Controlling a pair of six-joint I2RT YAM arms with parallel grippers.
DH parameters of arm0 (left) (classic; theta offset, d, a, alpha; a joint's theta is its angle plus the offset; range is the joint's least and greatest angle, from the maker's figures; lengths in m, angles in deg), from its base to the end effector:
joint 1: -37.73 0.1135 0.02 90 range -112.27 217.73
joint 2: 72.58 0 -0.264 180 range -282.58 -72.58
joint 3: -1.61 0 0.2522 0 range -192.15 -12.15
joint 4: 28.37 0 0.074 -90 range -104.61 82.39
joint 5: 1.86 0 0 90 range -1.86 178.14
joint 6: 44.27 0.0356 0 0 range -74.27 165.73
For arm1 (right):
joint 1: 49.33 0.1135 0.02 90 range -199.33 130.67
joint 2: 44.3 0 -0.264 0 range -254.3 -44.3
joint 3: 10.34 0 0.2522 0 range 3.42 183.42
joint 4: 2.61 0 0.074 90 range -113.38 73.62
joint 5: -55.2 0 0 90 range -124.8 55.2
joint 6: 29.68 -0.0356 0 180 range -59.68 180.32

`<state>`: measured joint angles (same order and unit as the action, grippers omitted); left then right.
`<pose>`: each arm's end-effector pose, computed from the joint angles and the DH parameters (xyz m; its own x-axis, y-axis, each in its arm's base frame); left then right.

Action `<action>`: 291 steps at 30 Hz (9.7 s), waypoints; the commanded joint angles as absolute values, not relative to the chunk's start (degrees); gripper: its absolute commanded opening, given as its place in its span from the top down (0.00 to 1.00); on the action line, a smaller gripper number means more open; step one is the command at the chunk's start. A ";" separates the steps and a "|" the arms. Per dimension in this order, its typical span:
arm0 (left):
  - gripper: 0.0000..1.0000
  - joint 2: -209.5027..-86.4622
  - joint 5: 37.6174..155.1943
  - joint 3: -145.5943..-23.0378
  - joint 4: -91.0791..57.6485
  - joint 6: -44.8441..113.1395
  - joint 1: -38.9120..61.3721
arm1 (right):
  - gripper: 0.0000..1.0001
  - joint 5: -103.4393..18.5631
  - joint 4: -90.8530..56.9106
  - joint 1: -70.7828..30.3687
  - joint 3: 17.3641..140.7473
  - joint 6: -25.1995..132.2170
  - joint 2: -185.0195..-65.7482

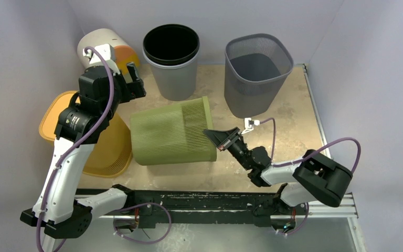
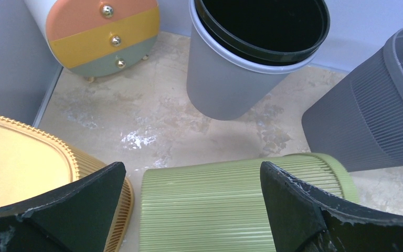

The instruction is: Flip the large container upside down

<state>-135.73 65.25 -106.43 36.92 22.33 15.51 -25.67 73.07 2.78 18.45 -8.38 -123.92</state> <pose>0.1714 -0.0551 0.4898 -0.3005 -0.2725 -0.9140 -0.1182 0.9616 -0.2478 0.1462 0.1787 0.2235 -0.5498 0.7913 -0.2675 -0.4914 -0.0475 0.8696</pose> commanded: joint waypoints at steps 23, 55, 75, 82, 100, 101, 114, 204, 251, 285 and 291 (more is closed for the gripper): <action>0.04 -136.25 63.48 -107.56 36.82 24.15 15.39 | 1.00 -40.55 100.59 -15.90 18.78 -22.01 -125.33; 0.04 -136.98 61.58 -102.16 34.44 25.88 15.33 | 1.00 -36.90 100.52 -28.13 3.16 -31.88 -131.49; 0.04 -135.25 62.29 -96.28 31.16 26.06 15.40 | 0.40 -37.84 99.84 -29.65 2.21 -24.22 -141.24; 0.04 -135.33 65.54 -97.80 31.07 25.42 15.33 | 0.27 -40.86 97.59 -29.69 3.20 -21.48 -138.16; 0.04 -137.90 74.02 -103.89 31.30 25.52 15.33 | 0.18 -29.91 11.45 -29.38 29.44 11.19 -98.09; 0.04 -137.76 74.22 -103.57 30.88 25.39 15.40 | 0.18 -29.74 9.10 -29.39 30.51 12.62 -98.28; 0.04 -136.90 75.67 -102.78 30.95 25.40 15.37 | 0.18 -29.70 5.48 -25.00 30.91 16.17 -107.49; 0.04 -130.22 81.07 -90.49 22.19 22.12 15.38 | 0.09 -25.52 -40.98 -27.80 109.15 64.90 -137.26; 0.04 -127.87 76.51 -102.05 34.16 22.61 15.32 | 1.00 -61.31 9.41 -34.88 55.58 12.20 -97.81; 0.04 -125.89 73.86 -101.10 37.29 22.03 15.35 | 1.00 -79.17 86.48 -34.94 11.85 -20.86 -118.28; 0.03 -127.37 73.91 -103.52 38.21 21.58 15.39 | 1.00 -77.17 100.12 -33.36 13.46 -30.98 -123.34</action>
